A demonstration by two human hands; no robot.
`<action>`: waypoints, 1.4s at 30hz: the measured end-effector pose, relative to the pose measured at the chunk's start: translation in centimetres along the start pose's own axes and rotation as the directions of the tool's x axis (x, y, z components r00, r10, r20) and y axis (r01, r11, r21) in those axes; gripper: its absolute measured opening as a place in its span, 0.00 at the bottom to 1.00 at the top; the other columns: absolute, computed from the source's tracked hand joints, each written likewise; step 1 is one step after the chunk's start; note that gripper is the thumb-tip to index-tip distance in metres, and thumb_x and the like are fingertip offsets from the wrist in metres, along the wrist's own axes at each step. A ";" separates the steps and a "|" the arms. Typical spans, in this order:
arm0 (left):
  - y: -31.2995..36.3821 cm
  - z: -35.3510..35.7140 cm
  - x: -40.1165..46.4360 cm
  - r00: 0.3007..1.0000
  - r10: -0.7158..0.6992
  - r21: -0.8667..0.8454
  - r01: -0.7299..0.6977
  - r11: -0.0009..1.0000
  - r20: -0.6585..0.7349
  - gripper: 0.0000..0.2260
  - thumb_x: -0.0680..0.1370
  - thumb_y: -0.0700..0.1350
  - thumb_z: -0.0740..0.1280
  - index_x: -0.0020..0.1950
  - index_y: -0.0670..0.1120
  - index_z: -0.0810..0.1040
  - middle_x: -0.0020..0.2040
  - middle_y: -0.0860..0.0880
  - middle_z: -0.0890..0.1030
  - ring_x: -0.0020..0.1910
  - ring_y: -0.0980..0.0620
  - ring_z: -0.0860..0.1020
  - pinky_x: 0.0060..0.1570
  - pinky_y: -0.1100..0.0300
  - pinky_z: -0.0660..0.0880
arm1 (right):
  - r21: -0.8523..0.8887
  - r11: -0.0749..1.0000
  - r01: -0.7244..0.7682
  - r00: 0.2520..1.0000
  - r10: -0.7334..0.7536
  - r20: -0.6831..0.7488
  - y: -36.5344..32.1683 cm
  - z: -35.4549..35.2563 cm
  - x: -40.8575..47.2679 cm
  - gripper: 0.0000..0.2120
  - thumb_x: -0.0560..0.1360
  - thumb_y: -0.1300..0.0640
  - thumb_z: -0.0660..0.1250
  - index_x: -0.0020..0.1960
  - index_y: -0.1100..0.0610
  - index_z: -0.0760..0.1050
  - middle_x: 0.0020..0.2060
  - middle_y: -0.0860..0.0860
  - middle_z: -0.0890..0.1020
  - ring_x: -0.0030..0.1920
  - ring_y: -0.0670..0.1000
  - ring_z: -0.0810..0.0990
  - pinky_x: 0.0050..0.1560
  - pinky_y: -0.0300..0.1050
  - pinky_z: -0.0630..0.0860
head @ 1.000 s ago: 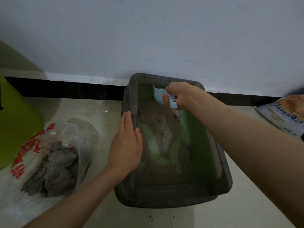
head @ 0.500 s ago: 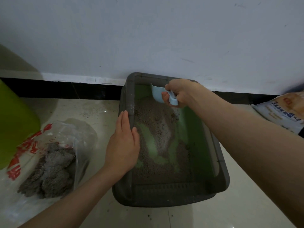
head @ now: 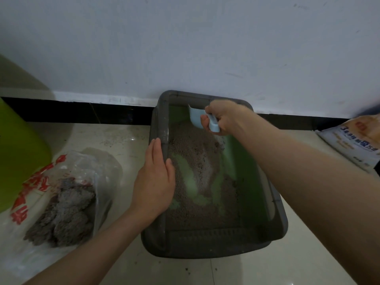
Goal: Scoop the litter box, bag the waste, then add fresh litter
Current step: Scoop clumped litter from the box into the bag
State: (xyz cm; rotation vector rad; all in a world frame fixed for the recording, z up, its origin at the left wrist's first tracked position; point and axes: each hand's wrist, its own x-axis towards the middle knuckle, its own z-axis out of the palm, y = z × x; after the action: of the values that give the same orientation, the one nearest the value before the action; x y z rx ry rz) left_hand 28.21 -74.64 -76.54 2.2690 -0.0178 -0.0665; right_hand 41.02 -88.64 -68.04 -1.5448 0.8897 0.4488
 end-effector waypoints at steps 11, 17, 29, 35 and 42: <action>-0.2 0.1 0.1 1.000 -0.003 0.017 0.003 1.000 0.001 0.24 0.81 0.49 0.49 0.76 0.48 0.46 0.76 0.49 0.51 0.67 0.47 0.68 0.61 0.49 0.71 | 0.082 0.962 0.262 0.964 -0.255 -0.079 10.5 -0.9 1.5 0.12 0.80 0.58 0.58 0.40 0.60 0.70 0.31 0.54 0.73 0.28 0.48 0.69 0.26 0.38 0.67; 0.0 0.2 0.1 1.000 -0.005 0.016 0.005 1.000 0.000 0.24 0.81 0.49 0.49 0.76 0.48 0.46 0.76 0.50 0.51 0.68 0.48 0.67 0.62 0.52 0.70 | 0.087 0.956 0.280 0.958 -0.273 -0.084 11.5 -1.5 1.7 0.10 0.81 0.56 0.57 0.43 0.59 0.71 0.32 0.53 0.73 0.29 0.47 0.70 0.26 0.37 0.68; -0.1 0.3 0.0 1.000 -0.009 0.036 0.009 0.999 -0.002 0.24 0.81 0.49 0.49 0.76 0.49 0.45 0.77 0.50 0.50 0.68 0.49 0.65 0.62 0.54 0.67 | 0.147 0.944 0.295 0.951 -0.275 -0.145 14.0 -1.2 1.7 0.16 0.79 0.47 0.60 0.43 0.59 0.72 0.28 0.52 0.72 0.25 0.48 0.69 0.22 0.36 0.67; -0.2 0.2 0.2 1.000 -0.012 0.040 0.012 0.999 0.000 0.24 0.81 0.50 0.49 0.76 0.49 0.46 0.76 0.51 0.51 0.67 0.48 0.67 0.62 0.51 0.70 | 0.080 0.977 0.196 0.972 -0.184 -0.144 14.0 -2.0 1.5 0.15 0.80 0.51 0.58 0.43 0.62 0.72 0.29 0.54 0.72 0.27 0.50 0.69 0.27 0.42 0.67; -0.1 0.2 0.1 1.000 -0.005 0.027 0.005 1.000 0.004 0.24 0.81 0.49 0.49 0.76 0.49 0.45 0.76 0.51 0.51 0.70 0.49 0.64 0.64 0.53 0.67 | -0.671 0.736 0.095 0.973 -0.210 -0.092 11.9 -5.1 -0.8 0.13 0.80 0.53 0.58 0.44 0.62 0.72 0.36 0.56 0.77 0.32 0.51 0.77 0.34 0.44 0.76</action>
State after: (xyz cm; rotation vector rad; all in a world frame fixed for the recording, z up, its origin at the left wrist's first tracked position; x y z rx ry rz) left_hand 28.27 -74.73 -76.77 2.2958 -0.0148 -0.0743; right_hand 30.55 -92.95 -74.31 -2.3293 0.7462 0.5604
